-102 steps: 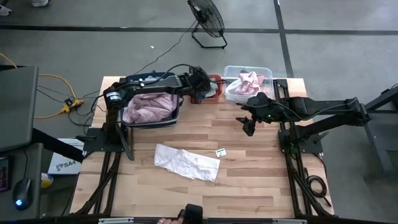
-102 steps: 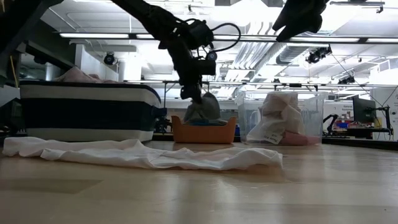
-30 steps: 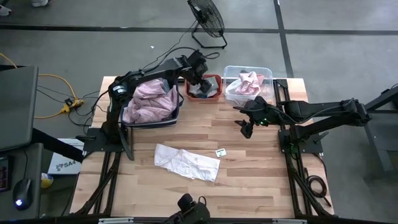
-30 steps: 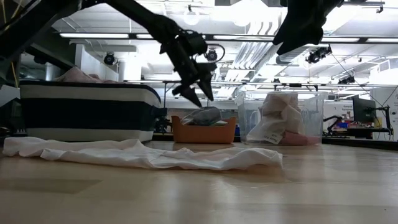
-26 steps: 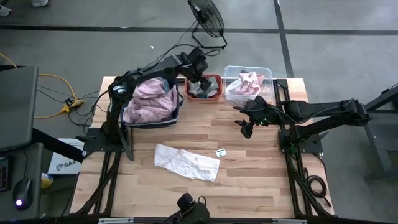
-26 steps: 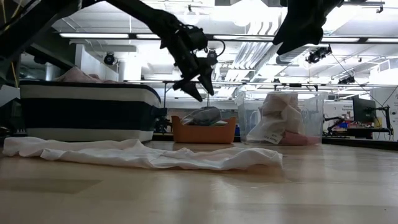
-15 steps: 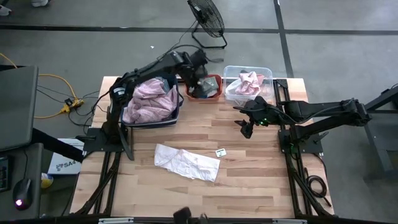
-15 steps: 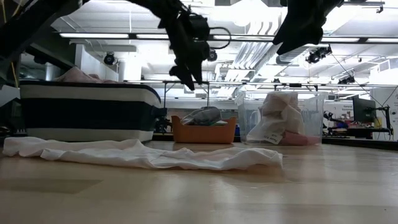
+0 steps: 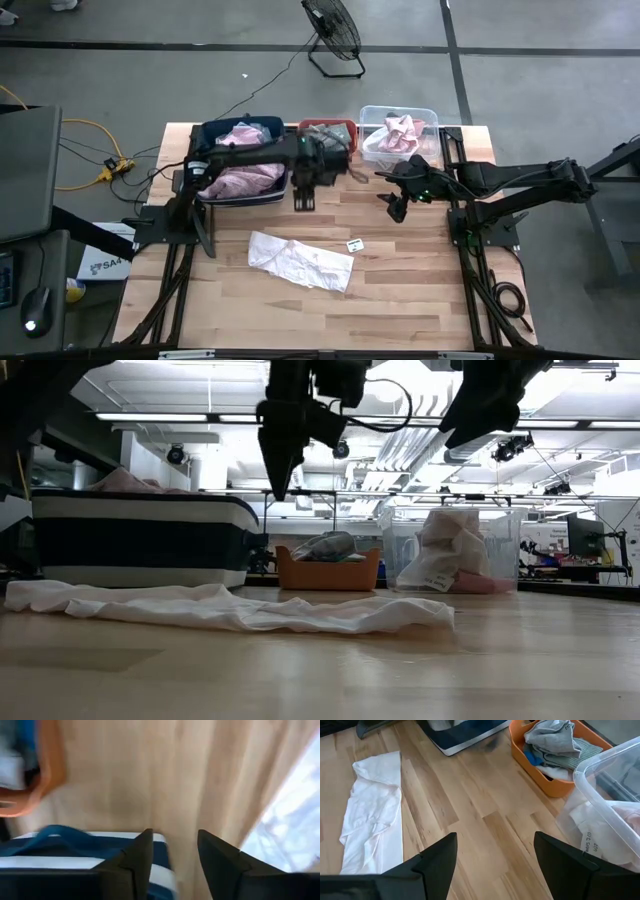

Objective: Pick & Place Cloths
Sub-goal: Put the light pink underwear into the transparent bin

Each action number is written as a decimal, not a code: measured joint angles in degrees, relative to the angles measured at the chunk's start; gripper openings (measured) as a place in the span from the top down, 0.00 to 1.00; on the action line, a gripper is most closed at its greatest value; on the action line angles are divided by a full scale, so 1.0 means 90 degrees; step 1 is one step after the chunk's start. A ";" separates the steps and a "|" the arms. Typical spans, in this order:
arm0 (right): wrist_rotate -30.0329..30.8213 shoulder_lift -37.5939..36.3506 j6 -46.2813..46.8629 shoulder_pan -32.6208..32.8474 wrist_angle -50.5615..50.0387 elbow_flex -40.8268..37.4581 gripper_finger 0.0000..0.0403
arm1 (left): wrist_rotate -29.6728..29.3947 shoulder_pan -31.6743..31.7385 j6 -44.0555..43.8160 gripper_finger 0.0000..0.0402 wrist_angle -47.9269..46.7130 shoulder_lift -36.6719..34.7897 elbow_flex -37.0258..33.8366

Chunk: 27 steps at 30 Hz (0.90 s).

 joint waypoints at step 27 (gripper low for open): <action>-0.0114 0.0000 -0.0043 0.0378 -0.0100 0.0000 0.36 | 0.0091 -0.2587 0.0863 0.72 0.2190 -0.1765 -0.4369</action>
